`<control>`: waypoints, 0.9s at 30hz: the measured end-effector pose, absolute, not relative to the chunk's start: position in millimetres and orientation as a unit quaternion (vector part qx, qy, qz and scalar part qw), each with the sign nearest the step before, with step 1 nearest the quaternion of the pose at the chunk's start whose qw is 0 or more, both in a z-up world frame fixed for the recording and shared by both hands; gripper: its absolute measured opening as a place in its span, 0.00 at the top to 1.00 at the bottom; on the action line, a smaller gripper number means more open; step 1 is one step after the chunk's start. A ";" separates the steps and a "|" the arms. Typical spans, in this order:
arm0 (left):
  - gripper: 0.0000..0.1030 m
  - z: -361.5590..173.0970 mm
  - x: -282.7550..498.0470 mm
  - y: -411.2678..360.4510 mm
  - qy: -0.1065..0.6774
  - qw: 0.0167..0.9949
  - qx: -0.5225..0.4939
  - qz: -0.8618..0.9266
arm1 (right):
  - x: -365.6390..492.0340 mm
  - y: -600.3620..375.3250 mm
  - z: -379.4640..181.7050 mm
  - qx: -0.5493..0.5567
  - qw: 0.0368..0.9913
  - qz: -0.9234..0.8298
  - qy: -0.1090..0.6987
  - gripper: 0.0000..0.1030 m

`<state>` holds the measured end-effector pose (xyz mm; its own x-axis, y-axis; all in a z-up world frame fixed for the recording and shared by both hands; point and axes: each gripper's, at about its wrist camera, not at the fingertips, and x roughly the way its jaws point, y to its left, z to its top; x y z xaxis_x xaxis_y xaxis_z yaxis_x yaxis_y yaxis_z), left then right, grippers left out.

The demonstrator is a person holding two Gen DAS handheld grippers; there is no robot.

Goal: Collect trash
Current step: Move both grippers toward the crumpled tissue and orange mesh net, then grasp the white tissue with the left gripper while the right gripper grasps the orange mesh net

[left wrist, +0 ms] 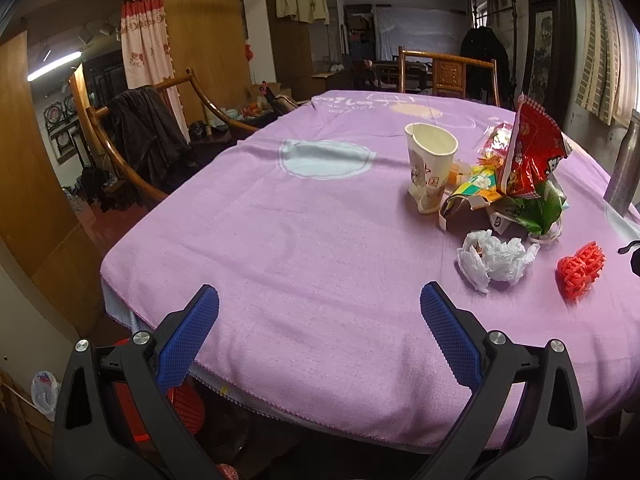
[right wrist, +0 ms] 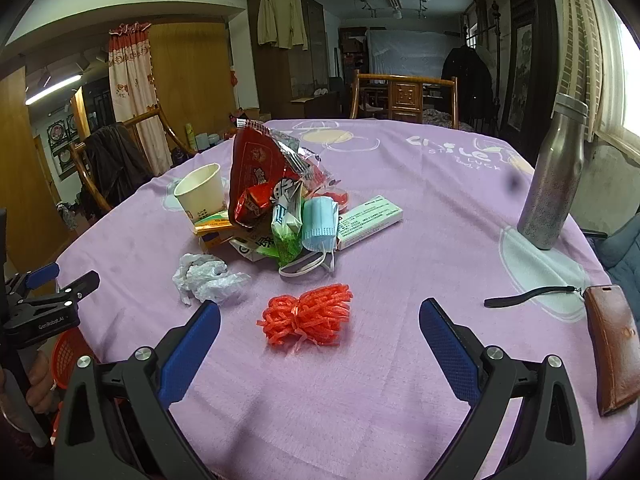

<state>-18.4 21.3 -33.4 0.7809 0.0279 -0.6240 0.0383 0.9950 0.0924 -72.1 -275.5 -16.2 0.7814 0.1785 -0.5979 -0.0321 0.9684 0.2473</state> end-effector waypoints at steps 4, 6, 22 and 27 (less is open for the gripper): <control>0.06 -38.2 -11.0 15.8 0.342 0.938 0.052 -0.015 | -66.8 -274.1 -22.3 0.114 0.933 0.061 0.336 0.05; 0.06 -40.3 -7.5 8.8 0.349 0.935 0.056 -0.032 | -63.7 -272.8 -26.1 0.114 0.931 0.063 0.342 0.05; 0.06 -64.3 59.9 -91.5 0.421 0.884 0.088 -0.183 | -53.4 -312.1 -45.7 0.160 0.921 0.053 0.352 0.05; 0.50 -65.2 69.5 -74.7 0.441 0.867 0.025 -0.231 | -43.2 -307.1 -51.3 0.158 0.915 0.068 0.364 0.05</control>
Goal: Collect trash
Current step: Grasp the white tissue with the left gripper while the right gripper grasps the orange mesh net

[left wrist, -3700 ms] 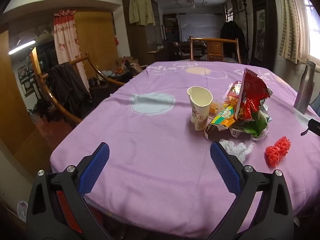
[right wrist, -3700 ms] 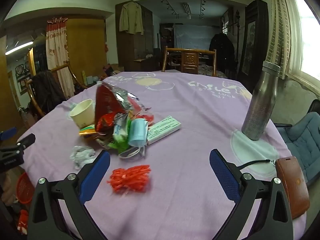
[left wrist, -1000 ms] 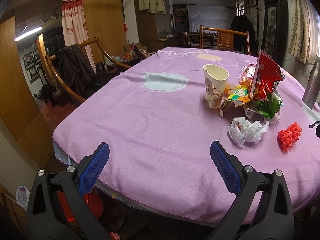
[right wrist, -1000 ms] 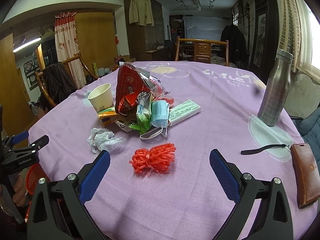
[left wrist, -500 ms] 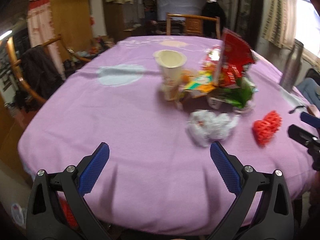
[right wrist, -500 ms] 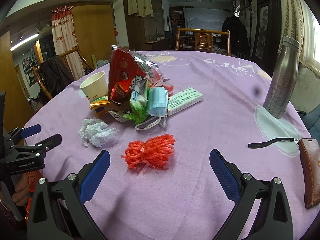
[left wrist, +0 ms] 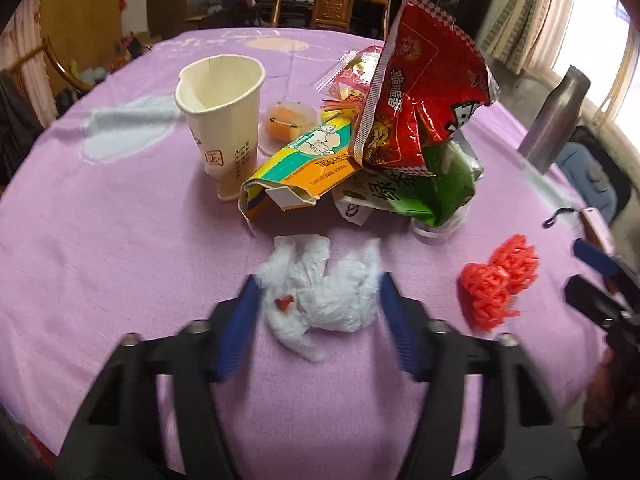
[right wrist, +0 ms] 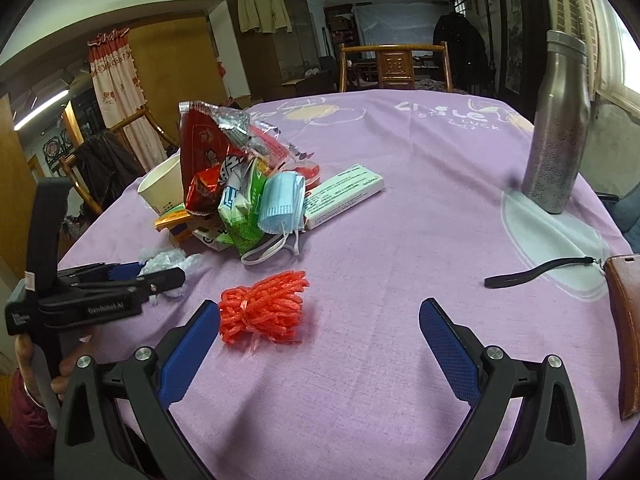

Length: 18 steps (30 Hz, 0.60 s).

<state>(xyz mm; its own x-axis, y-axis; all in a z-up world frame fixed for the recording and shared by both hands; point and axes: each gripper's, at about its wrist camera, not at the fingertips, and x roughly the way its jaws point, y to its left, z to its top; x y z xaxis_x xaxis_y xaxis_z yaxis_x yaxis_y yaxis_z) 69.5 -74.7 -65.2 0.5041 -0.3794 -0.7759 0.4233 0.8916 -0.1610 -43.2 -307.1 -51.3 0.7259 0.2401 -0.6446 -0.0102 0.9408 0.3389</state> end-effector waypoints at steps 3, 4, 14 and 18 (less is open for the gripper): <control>0.60 -56.8 60.3 -60.9 0.419 0.878 0.025 -0.228 | -37.2 -298.3 -51.7 0.151 0.914 0.080 0.368 0.05; 0.60 -53.0 57.3 -53.5 0.413 0.882 0.024 -0.225 | -34.2 -292.8 -51.3 0.146 0.913 0.088 0.370 0.05; 0.60 -21.1 37.8 43.0 0.373 0.914 -0.008 -0.158 | -5.5 -249.4 -61.9 0.081 0.894 0.098 0.429 0.24; 0.60 -14.8 28.7 90.7 0.367 0.921 -0.030 -0.124 | -10.0 -250.0 -59.1 0.099 0.900 0.115 0.409 0.54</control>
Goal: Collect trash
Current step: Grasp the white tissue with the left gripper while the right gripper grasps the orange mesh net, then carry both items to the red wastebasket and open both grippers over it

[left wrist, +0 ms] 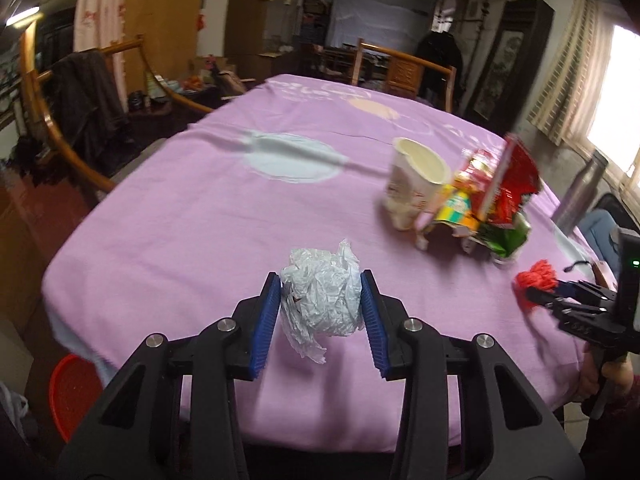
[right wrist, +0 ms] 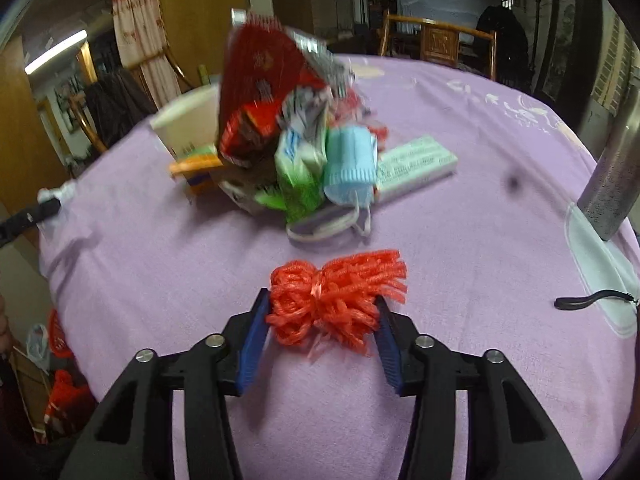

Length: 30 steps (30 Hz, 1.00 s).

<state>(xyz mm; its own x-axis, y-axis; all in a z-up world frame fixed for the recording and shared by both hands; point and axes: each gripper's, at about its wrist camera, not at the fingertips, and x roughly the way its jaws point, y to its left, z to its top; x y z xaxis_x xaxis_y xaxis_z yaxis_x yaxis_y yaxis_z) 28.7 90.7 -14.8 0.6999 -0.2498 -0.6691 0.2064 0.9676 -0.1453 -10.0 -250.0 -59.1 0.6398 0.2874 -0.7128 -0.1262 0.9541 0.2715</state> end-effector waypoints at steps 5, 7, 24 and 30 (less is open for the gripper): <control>0.60 -13.0 13.5 151.2 0.362 0.930 -0.042 -0.049 | -17.3 -244.0 -32.3 0.122 0.909 0.160 0.366 0.54; 0.60 -16.3 4.3 178.6 0.365 0.930 -0.049 -0.016 | -17.9 -233.6 -23.1 0.118 0.909 0.177 0.357 0.54; 0.13 -102.3 -46.0 376.0 0.426 0.865 -0.180 0.195 | 1.5 -82.4 35.8 0.051 0.868 0.341 0.357 0.53; 0.08 -98.9 -63.2 407.7 0.395 0.864 -0.178 0.256 | -2.7 11.6 60.1 0.010 0.826 0.429 0.366 0.52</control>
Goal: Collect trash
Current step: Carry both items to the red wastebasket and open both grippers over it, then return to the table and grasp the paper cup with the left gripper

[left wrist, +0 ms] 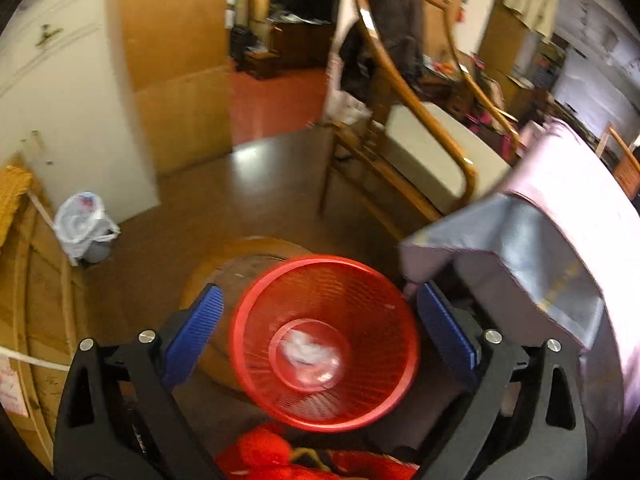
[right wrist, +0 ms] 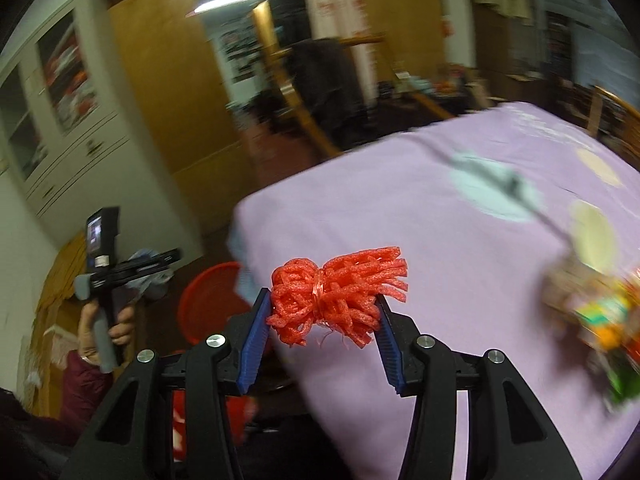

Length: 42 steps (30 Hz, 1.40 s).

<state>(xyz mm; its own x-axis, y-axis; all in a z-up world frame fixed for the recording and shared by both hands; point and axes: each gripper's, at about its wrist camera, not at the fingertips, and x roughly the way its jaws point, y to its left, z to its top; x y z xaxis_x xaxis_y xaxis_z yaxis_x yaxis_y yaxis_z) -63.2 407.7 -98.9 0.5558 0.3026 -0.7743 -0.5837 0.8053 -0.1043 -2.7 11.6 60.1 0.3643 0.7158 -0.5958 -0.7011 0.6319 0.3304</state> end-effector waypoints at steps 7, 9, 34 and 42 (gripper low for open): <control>0.08 -92.7 -90.0 438.0 0.376 0.851 -0.163 0.330 | -11.5 141.1 66.2 -0.051 0.760 0.530 0.373 0.49; 0.08 -90.5 -96.9 447.2 0.369 0.849 -0.167 0.339 | -13.6 165.8 63.8 -0.067 0.749 0.544 0.372 0.35; 0.08 -58.3 -69.2 351.6 0.347 0.900 -0.144 0.222 | 19.9 54.9 59.3 0.010 0.827 0.452 0.336 0.13; 0.08 -48.9 -41.2 270.0 0.361 0.916 -0.116 0.134 | 61.5 -72.8 44.1 0.075 0.879 0.340 0.326 0.09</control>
<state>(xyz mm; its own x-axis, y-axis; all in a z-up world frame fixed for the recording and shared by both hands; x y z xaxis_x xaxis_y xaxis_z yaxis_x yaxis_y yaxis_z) -41.2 270.0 -48.9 0.7031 0.1624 -0.6923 -0.3296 0.9371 -0.1149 61.5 -72.8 44.1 0.5556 0.6472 -0.5219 -0.5495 0.7569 0.3537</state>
